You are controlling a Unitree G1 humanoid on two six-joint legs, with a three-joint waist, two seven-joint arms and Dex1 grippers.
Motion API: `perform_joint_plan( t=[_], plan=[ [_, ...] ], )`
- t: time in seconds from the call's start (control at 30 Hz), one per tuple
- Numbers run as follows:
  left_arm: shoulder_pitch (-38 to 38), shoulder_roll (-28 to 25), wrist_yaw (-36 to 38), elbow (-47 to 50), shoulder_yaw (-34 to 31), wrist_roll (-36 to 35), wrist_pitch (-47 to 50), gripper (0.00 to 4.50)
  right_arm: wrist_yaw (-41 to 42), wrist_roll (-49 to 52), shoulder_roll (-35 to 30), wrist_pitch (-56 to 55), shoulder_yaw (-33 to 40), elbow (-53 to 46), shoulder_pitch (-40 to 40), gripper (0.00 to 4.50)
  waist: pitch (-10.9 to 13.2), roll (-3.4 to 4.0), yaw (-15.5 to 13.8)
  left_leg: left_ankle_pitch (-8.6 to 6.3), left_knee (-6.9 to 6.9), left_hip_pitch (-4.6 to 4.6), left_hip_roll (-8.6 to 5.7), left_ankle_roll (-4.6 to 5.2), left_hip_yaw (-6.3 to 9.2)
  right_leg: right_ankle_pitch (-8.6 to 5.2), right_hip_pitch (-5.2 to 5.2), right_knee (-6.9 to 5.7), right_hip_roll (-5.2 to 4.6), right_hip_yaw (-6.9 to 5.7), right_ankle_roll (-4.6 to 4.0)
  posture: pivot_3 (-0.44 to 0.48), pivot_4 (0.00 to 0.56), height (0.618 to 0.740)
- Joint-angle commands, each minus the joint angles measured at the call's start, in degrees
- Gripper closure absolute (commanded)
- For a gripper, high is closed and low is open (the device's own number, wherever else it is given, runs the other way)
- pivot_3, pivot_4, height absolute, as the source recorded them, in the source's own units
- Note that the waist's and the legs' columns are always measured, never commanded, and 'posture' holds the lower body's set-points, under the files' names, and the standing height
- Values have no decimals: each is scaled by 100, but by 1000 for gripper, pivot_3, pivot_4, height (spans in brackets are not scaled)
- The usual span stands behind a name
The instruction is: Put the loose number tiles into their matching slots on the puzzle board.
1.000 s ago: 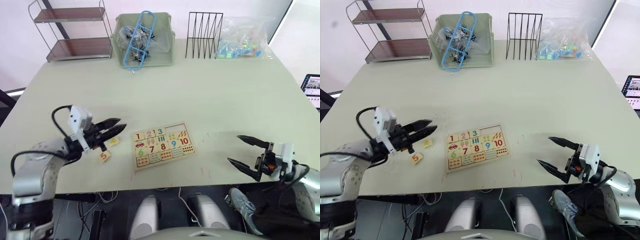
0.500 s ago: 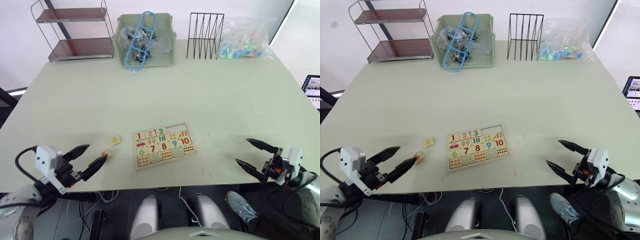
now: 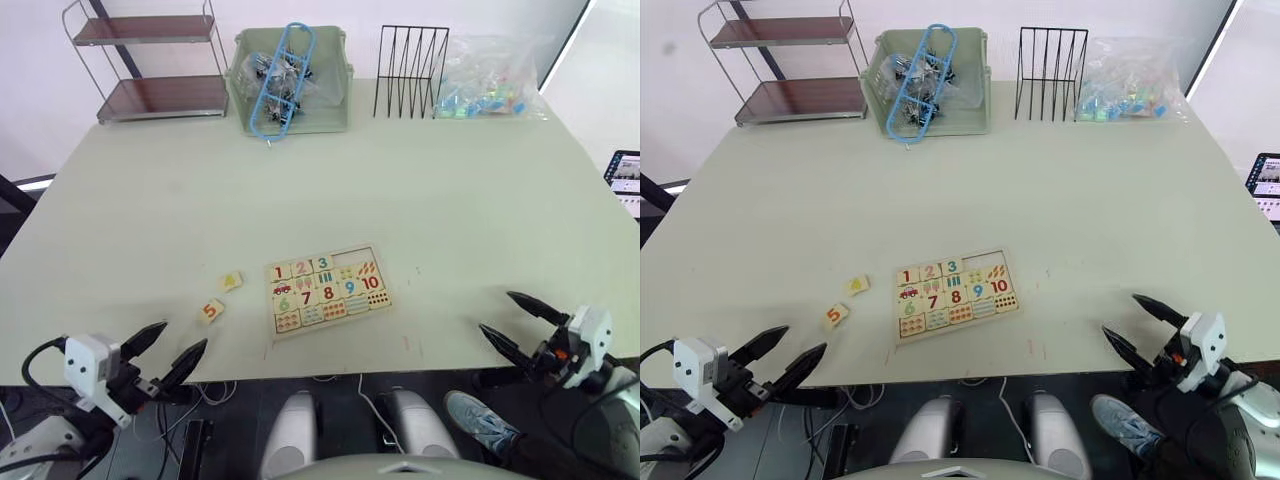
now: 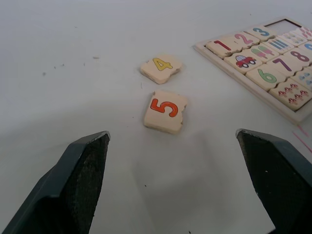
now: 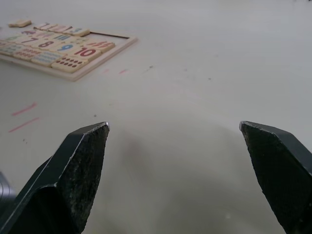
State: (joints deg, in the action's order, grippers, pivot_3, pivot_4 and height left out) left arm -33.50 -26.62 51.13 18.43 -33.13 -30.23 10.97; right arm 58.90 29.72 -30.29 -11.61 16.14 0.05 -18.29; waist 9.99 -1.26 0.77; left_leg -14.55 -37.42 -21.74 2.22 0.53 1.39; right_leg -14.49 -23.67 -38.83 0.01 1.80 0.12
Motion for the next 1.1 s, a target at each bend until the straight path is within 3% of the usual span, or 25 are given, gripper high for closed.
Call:
perform_joint_plan(
  t=[0.03,1.1],
  plan=[
    [-128,-21,42,10,-12,5,-193,107,7,133,8,-128,264,-160,-94,0,-1,-1,4,0,0,1,0,0,0,0,0,0,0,0,0,0,150,740],
    [256,-448,137,-355,137,45,-292,107,-179,-56,273,-390,149,-328,-222,0,-1,-1,2,0,1,-1,1,0,0,-1,-2,2,0,-1,-1,0,150,740]
  ],
)
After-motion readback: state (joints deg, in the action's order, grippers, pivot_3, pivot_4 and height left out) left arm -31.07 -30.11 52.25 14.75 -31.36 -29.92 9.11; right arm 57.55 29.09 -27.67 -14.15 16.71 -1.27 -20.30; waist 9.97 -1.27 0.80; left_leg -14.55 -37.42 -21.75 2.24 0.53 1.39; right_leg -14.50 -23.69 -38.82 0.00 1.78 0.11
